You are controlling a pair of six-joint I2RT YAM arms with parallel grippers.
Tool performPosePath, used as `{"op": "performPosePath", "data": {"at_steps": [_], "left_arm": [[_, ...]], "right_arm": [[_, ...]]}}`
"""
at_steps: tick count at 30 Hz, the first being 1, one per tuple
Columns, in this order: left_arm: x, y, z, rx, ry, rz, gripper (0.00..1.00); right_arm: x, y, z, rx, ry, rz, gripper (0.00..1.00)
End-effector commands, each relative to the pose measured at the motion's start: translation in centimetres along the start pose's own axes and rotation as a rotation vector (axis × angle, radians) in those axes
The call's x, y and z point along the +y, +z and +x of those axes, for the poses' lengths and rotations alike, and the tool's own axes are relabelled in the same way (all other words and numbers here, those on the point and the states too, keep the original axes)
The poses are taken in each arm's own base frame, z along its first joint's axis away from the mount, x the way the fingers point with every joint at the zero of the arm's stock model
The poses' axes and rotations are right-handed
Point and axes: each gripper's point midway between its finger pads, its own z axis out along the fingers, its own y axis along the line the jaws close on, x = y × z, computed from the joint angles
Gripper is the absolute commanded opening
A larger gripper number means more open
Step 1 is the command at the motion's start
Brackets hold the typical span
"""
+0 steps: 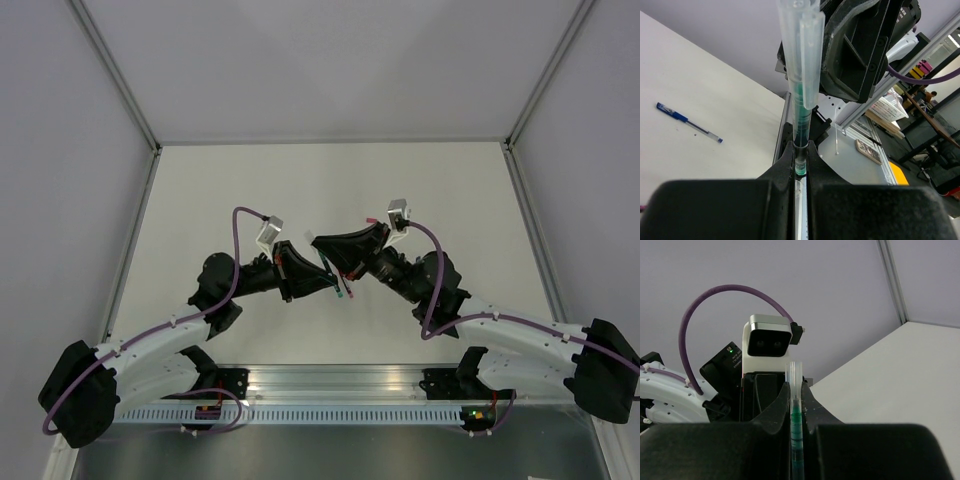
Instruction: Insert the pens into the pen caps
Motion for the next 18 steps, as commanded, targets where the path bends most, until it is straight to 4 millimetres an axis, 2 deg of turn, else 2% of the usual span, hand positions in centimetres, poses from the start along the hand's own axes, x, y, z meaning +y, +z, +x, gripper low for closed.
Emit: {"op": "performPosePath", "data": {"at_steps": [1, 3, 10, 18], "left_arm": [[-1.17, 0.64, -2.58, -0.059, 0.091, 0.034, 0.02], [-0.91, 0.67, -2.36, -0.053, 0.087, 0.028, 0.02], [-0.75, 0.76, -2.0, -0.038, 0.084, 0.032, 0.02], [-0.66, 0.74, -2.6, -0.061, 0.082, 0.01, 0.02]], "right_arm": [[2.1, 0.46, 0.23, 0.062, 0.026, -0.064, 0.0], [2.32, 0.62, -0.34, 0.056, 0.026, -0.062, 0.0], [2.05, 1.01, -0.43, 0.076, 0.022, -0.035, 0.0], [1.83, 1.09, -0.64, 0.048, 0.035, -0.028, 0.0]]}}
